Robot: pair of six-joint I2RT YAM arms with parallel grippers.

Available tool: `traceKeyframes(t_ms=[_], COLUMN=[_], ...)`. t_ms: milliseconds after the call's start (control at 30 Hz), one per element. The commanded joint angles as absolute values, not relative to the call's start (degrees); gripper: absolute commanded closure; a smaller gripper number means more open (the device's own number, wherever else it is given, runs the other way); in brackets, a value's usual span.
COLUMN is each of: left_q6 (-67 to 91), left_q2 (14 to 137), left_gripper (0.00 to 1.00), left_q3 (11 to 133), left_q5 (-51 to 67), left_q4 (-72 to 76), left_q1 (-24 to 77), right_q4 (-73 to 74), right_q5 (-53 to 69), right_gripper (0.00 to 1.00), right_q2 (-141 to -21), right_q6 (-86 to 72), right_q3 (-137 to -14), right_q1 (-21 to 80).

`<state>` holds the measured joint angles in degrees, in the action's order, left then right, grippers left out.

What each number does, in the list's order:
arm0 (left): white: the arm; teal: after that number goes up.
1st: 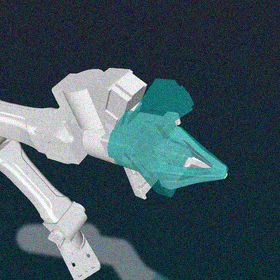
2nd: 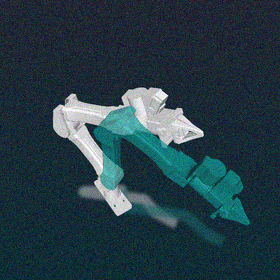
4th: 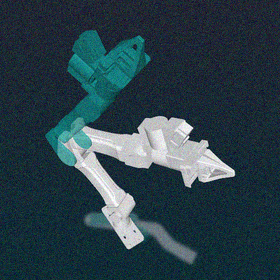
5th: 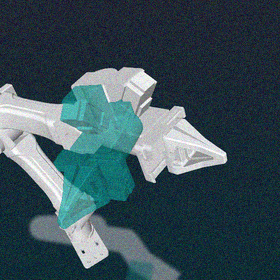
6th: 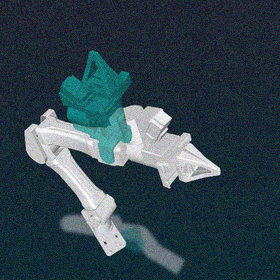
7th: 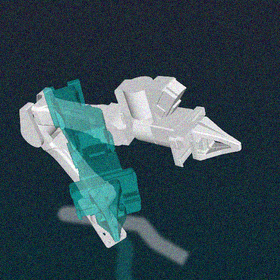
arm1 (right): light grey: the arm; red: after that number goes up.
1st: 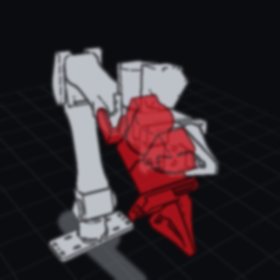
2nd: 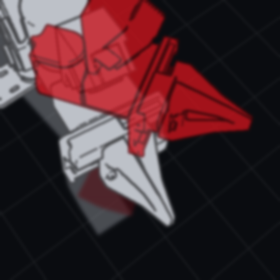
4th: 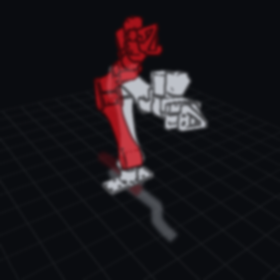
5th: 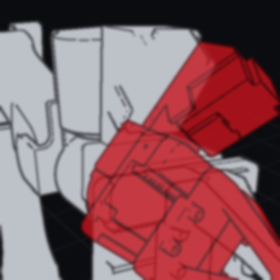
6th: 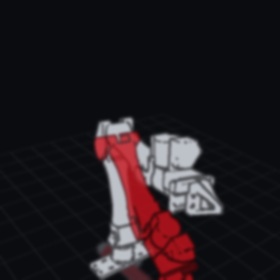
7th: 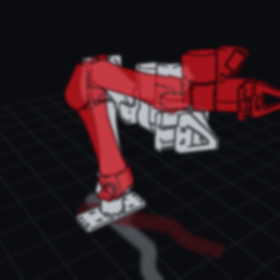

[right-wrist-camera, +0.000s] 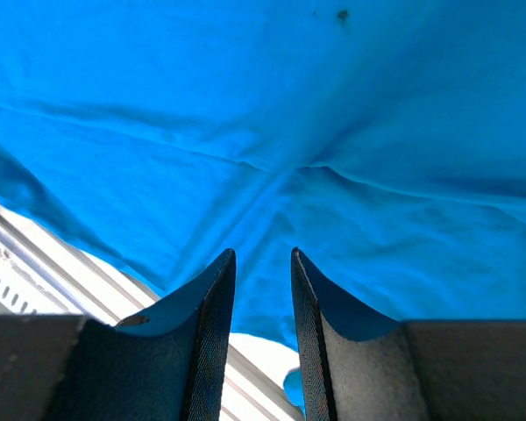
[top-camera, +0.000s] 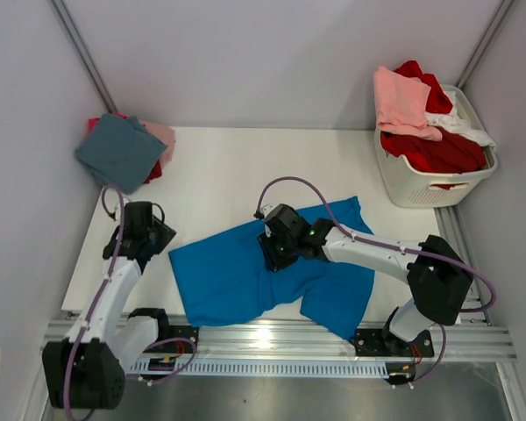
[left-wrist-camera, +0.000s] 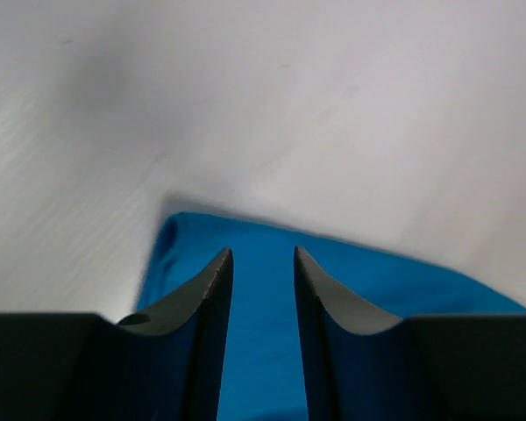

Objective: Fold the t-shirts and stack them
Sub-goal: Fold the flattened tshirt in 1/3 of the way

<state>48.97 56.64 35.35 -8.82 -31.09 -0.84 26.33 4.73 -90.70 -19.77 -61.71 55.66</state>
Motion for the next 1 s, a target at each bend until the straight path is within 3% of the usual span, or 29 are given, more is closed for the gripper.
traceKeyframes(t_ms=[0,267,600,967], left_q6=[46.85,52.11,52.74,50.45], left_q2=[49.49,52.72,67.32,76.63], left_gripper=[0.61,0.62,0.67,0.67], left_q3=[33.41,27.87,29.79,35.94], left_q5=[-1.86,1.49,0.26,-4.66], left_q4=[-23.83,-24.7,-28.47,-34.45], left_q1=[2.45,9.4,10.81,12.04], right_q4=[26.54,28.57,22.33,20.65], right_q5=[2.55,-3.86,2.9,4.57], right_gripper=[0.64,0.64,0.64,0.66], right_q2=[-89.47,-91.58,-94.74,-106.33], right_q6=[-18.64,-18.98,-23.38,-25.57], right_q3=[-61.87,-62.49,-57.66,-59.06], right_q1=[55.64,50.64,35.61,32.52])
